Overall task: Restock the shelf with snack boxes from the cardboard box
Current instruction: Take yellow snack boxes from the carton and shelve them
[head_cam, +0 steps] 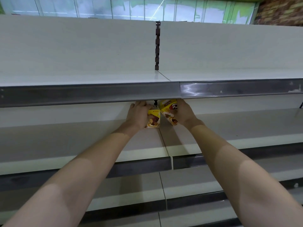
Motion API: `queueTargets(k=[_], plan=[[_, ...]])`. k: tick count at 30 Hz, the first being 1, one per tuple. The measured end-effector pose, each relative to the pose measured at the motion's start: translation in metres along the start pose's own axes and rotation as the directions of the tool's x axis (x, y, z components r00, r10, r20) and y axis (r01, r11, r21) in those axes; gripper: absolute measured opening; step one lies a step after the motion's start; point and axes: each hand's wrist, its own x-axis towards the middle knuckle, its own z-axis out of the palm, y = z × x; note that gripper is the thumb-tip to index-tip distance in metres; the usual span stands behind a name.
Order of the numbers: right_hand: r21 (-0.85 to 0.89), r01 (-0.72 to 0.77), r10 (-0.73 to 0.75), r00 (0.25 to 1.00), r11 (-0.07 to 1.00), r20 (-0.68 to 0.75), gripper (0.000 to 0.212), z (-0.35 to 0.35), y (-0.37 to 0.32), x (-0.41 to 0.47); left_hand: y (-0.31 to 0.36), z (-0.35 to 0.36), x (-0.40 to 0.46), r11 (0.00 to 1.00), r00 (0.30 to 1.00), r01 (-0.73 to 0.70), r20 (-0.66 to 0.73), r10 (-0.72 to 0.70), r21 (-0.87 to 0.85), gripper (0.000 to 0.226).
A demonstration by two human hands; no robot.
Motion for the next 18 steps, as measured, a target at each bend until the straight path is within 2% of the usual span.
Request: queueTargets(k=[4,7,9,11,13,18], plan=[[-0.1,-0.024,0.022,1.0,0.995,-0.018,0.057,0.001,0.0,0.0,-0.001,0.004,0.001,1.0,0.999,-0.008,0.043,0.008,-0.004,0.063],[-0.166,0.036,-0.04,0.999,0.985,-0.022,0.063,0.001,-0.001,0.001,0.001,0.002,0.004,0.997,0.998,0.006,0.057,-0.011,0.074,0.066],[-0.312,0.129,-0.142,0.99,0.941,-0.018,0.073,0.005,0.001,0.001,0.002,0.001,0.003,0.991,0.999,0.025,0.038,-0.03,0.134,0.065],[-0.515,0.161,-0.196,0.981,0.842,-0.013,0.075,0.01,-0.002,-0.002,0.0,0.002,0.002,0.986,0.998,0.057,0.008,-0.059,0.155,0.064],[-0.58,0.111,-0.16,0.987,0.807,-0.033,0.075,0.014,-0.01,-0.005,-0.001,0.003,0.002,0.984,0.997,0.08,-0.011,-0.079,0.161,0.063],[-0.514,-0.048,-0.006,0.995,0.857,-0.103,0.071,0.024,-0.016,-0.001,-0.006,0.006,0.004,0.993,0.998,0.053,0.007,-0.054,0.104,0.065]])
